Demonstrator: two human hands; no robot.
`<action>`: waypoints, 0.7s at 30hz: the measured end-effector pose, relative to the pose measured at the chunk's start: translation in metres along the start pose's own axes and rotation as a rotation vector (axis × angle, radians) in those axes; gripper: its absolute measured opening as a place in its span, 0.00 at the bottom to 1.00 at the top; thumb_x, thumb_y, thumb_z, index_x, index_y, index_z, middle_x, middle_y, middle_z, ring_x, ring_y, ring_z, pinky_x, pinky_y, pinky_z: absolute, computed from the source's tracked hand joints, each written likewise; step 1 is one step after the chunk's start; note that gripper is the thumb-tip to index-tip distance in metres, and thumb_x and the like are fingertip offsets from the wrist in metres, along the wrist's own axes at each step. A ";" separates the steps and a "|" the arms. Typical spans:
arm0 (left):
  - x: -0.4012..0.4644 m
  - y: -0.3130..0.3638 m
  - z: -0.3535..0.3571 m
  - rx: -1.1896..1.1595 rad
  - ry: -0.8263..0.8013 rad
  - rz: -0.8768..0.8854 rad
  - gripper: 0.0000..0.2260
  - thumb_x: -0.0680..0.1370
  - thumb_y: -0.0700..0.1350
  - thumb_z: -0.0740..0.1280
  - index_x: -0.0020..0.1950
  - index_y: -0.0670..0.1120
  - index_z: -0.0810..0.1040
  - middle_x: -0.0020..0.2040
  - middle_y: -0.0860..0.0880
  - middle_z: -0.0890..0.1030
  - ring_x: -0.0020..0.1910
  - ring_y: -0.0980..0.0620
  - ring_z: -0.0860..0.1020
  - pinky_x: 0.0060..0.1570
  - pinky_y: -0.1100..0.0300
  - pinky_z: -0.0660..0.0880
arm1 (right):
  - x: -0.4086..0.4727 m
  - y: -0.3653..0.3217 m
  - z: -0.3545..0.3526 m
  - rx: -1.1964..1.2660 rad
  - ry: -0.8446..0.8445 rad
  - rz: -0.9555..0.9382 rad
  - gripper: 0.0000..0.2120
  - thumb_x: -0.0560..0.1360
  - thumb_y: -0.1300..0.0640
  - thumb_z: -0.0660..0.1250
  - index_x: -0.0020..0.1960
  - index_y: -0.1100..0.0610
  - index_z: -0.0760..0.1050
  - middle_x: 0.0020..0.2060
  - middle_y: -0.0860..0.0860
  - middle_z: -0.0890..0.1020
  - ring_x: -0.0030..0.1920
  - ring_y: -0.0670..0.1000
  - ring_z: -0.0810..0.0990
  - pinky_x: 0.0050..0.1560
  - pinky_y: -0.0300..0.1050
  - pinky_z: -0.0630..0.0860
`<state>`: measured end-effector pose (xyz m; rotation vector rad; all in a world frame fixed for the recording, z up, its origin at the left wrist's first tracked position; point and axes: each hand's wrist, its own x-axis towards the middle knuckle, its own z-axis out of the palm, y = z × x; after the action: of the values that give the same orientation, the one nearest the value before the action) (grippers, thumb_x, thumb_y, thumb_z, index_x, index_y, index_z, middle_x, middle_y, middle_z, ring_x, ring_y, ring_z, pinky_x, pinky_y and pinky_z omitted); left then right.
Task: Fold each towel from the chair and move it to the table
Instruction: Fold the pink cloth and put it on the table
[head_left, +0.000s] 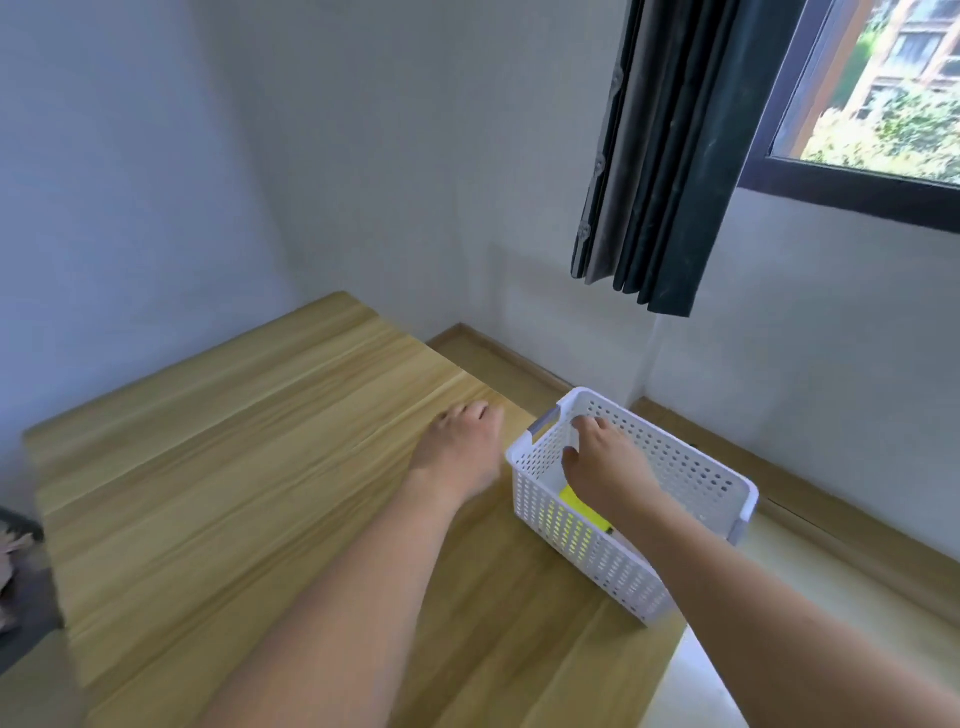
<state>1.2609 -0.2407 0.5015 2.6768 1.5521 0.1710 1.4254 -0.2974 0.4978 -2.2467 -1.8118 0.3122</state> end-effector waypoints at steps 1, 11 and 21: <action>-0.017 -0.011 -0.012 -0.005 0.019 0.005 0.16 0.80 0.43 0.56 0.67 0.44 0.67 0.68 0.45 0.71 0.66 0.44 0.69 0.63 0.52 0.67 | -0.016 -0.020 -0.005 0.009 0.024 -0.006 0.17 0.79 0.57 0.56 0.66 0.60 0.67 0.60 0.57 0.75 0.60 0.58 0.73 0.58 0.49 0.68; -0.139 -0.105 -0.102 0.011 0.112 -0.029 0.19 0.81 0.46 0.54 0.72 0.44 0.63 0.71 0.45 0.68 0.67 0.44 0.68 0.64 0.51 0.66 | -0.115 -0.161 -0.038 0.036 0.181 -0.063 0.16 0.77 0.56 0.59 0.64 0.59 0.69 0.59 0.55 0.75 0.59 0.57 0.73 0.58 0.48 0.69; -0.203 -0.197 -0.130 0.012 0.138 -0.003 0.20 0.81 0.48 0.55 0.72 0.44 0.64 0.71 0.45 0.69 0.68 0.44 0.67 0.65 0.50 0.67 | -0.151 -0.262 -0.020 0.045 0.130 -0.033 0.20 0.77 0.56 0.59 0.69 0.58 0.66 0.64 0.56 0.73 0.64 0.58 0.71 0.61 0.50 0.68</action>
<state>0.9760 -0.3217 0.5970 2.7248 1.5975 0.3539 1.1575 -0.3926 0.6021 -2.1512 -1.7560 0.1934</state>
